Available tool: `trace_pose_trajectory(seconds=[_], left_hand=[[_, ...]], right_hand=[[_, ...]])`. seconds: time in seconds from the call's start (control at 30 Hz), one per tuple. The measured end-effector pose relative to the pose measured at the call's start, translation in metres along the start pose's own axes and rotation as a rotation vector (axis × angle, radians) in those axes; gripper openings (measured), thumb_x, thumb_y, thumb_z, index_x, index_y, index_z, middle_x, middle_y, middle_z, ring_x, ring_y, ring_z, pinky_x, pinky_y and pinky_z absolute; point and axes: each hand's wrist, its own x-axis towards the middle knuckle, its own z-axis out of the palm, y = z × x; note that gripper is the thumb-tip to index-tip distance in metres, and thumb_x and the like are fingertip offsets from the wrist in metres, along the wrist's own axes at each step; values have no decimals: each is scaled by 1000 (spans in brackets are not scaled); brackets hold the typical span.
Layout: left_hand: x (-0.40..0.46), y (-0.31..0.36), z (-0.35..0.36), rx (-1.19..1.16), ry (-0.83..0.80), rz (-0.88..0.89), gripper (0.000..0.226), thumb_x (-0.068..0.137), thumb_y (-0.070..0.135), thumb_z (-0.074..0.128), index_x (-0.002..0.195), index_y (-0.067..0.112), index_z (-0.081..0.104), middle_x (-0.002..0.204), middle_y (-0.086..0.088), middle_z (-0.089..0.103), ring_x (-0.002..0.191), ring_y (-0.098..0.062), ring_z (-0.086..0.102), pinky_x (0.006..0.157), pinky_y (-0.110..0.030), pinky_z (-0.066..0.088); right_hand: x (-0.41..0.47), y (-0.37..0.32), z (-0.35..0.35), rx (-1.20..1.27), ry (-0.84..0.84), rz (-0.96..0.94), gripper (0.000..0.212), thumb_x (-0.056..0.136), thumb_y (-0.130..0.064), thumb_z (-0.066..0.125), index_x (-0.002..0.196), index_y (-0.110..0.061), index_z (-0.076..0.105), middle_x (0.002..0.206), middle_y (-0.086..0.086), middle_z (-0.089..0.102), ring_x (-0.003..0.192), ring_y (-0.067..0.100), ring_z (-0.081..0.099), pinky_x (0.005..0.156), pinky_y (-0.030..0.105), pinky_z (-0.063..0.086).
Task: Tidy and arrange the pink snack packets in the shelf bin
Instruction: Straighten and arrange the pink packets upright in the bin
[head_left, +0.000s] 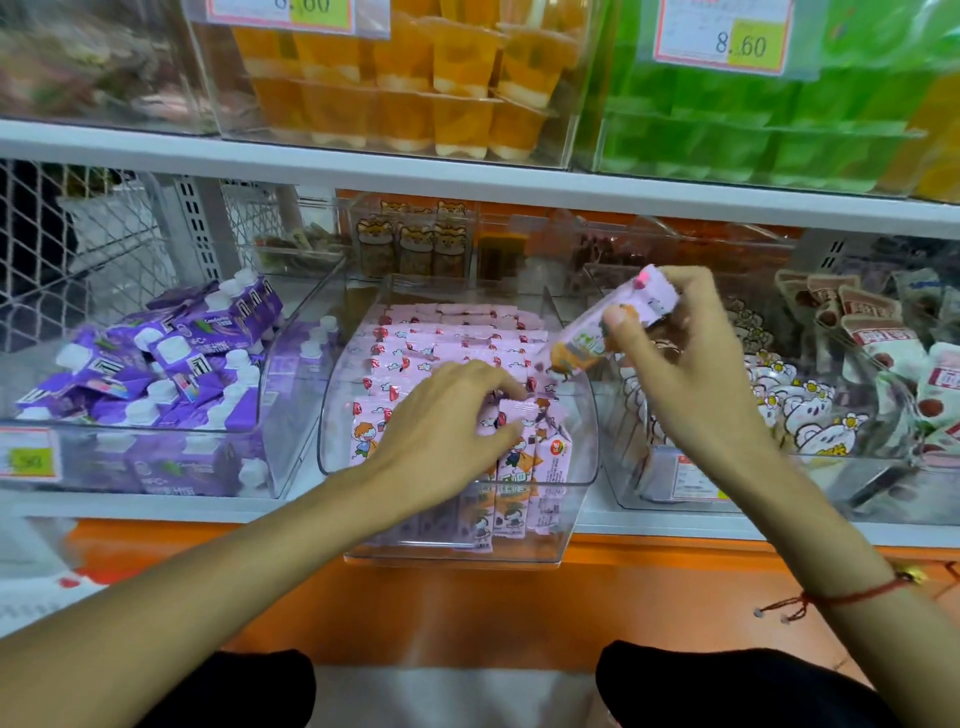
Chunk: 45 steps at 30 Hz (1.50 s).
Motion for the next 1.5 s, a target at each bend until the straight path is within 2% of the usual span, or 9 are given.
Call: trace_pose_trajectory(seconds=[0.07, 0.23, 0.47, 0.73, 1.03, 1.17, 1.23, 1.33, 1.5], left_hand=[[0, -1, -1, 57, -29, 16, 22, 89, 35, 61, 111, 32, 62, 97, 13, 55, 82, -8, 46, 59, -21, 31], [0, -2, -2, 86, -28, 19, 19, 89, 36, 60, 107, 34, 61, 90, 15, 53, 79, -6, 45, 57, -14, 29], [-1, -1, -2, 88, 18, 45, 25, 87, 38, 62, 111, 33, 62, 105, 13, 60, 97, -8, 49, 68, -23, 30], [18, 14, 1, 137, -115, 201, 28, 91, 43, 56, 116, 33, 63, 115, 14, 56, 104, -9, 38, 83, -25, 31], [29, -2, 1, 15, -221, 372, 16, 94, 41, 54, 98, 28, 62, 103, 13, 59, 100, -9, 43, 88, -30, 38], [29, 5, -6, -299, -24, 256, 15, 96, 34, 51, 98, 22, 60, 106, 11, 61, 106, -10, 51, 95, -31, 40], [30, 15, -15, -542, 119, 192, 8, 98, 25, 52, 96, 21, 59, 105, 4, 65, 102, -9, 59, 94, -27, 45], [30, 25, -24, -779, 292, 35, 5, 96, 24, 55, 93, 24, 57, 97, 5, 70, 92, -3, 64, 82, -22, 51], [22, 25, -23, -1088, 307, -318, 17, 91, 34, 62, 96, 18, 66, 74, 13, 72, 70, 3, 67, 60, -14, 51]], right_hand=[[0, 0, 3, -148, -97, -120, 19, 94, -19, 59, 104, -21, 43, 78, -18, 61, 72, -3, 61, 62, 9, 43], [16, 1, 3, -459, -395, -235, 26, 94, -29, 57, 113, -16, 46, 81, 8, 62, 73, 21, 55, 65, 33, 39], [37, 2, 15, -785, -700, -109, 24, 87, -38, 66, 107, -26, 70, 110, 3, 47, 114, 22, 42, 89, 37, 42], [7, 9, 7, -599, -290, 21, 23, 92, -21, 55, 114, -22, 62, 97, -1, 60, 80, 18, 57, 75, 33, 48], [-12, 18, 4, -191, -338, 279, 23, 97, -17, 51, 119, -16, 59, 94, 6, 66, 64, 16, 61, 50, 9, 39], [-11, 9, 3, -164, -194, 242, 20, 99, -18, 48, 114, -17, 62, 98, -1, 66, 81, 10, 58, 66, 18, 41], [-11, -1, 3, -49, -128, 205, 19, 97, -27, 51, 111, -21, 62, 98, -9, 65, 84, -1, 57, 70, 10, 41], [-14, -14, 8, 65, -240, 200, 40, 85, -45, 59, 119, -25, 59, 104, -11, 62, 90, 0, 57, 74, 9, 45], [-14, -21, 12, 135, -257, 207, 25, 89, -20, 64, 114, -17, 66, 84, -6, 64, 68, 3, 57, 61, 8, 46]])
